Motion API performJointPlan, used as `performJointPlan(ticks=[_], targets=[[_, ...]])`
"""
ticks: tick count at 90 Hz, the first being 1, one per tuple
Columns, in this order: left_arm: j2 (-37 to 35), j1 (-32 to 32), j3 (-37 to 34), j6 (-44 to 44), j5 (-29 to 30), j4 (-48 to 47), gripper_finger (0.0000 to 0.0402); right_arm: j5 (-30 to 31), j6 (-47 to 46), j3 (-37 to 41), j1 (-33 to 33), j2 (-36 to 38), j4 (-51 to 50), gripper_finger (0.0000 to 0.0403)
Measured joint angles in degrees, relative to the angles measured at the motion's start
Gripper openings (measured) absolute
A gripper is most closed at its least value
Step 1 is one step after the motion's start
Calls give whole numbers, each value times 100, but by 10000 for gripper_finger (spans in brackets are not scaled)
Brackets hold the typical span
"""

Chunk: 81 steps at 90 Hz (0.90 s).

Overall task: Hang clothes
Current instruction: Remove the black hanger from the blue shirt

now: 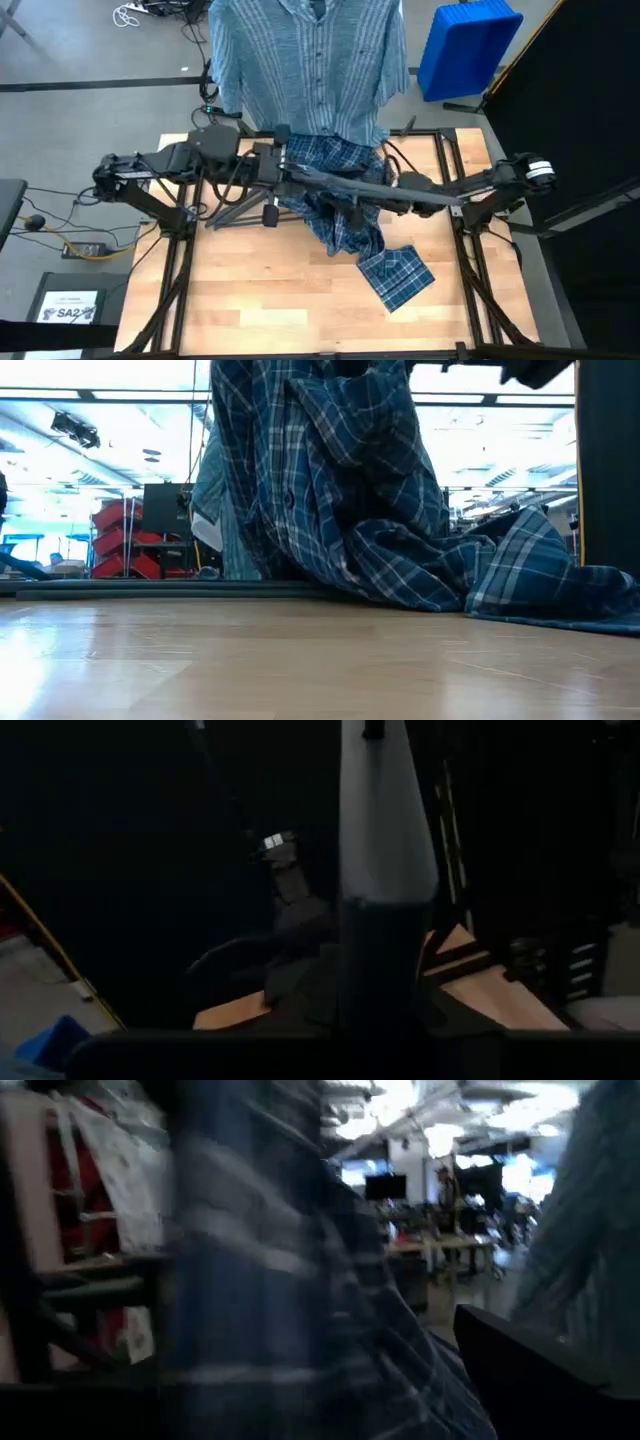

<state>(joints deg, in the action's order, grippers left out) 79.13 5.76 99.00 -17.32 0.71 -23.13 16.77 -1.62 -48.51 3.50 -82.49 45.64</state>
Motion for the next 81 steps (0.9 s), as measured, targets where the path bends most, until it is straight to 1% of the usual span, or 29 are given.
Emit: performJointPlan(ticks=[5, 10, 16, 28, 32, 38, 47, 61, 64, 73, 81], targets=[[0, 0, 0, 2, -8, 4, 14, 12, -33, -143, -79, -112, -269, 271], [0, 0, 0, 37, -37, 35, 14, 4, -32, -222, -137, -200, -463, 235], [0, 0, 0, 166, -71, 158, 22, 1, -36, -229, -152, -259, -515, 178], [-6, 2, 0, 249, -113, 462, 32, 3, -252, -232, -166, -263, -694, 41], [-10, 2, 0, 249, -130, 562, 32, 5, -340, -232, -168, -263, -790, 17], [-11, 2, 0, 249, -145, 654, 29, 53, -511, -232, -168, -233, -1013, 13], [-31, 0, 4, 247, -341, 728, 22, 316, -644, -235, -165, -163, -1590, 3], [-200, 2, 131, 137, -356, 488, 19, 1100, -677, -234, 81, 210, -2604, 1], [-291, 2, 168, 112, -237, 413, 19, 1270, -674, -234, 157, 337, -2839, 0], [-610, 0, 181, 93, 374, 158, 18, 1711, -703, -234, 474, 829, -3386, 0], [-909, -2, 181, 93, 803, -206, 18, 2276, -954, -236, 971, 1324, -3984, 0]])
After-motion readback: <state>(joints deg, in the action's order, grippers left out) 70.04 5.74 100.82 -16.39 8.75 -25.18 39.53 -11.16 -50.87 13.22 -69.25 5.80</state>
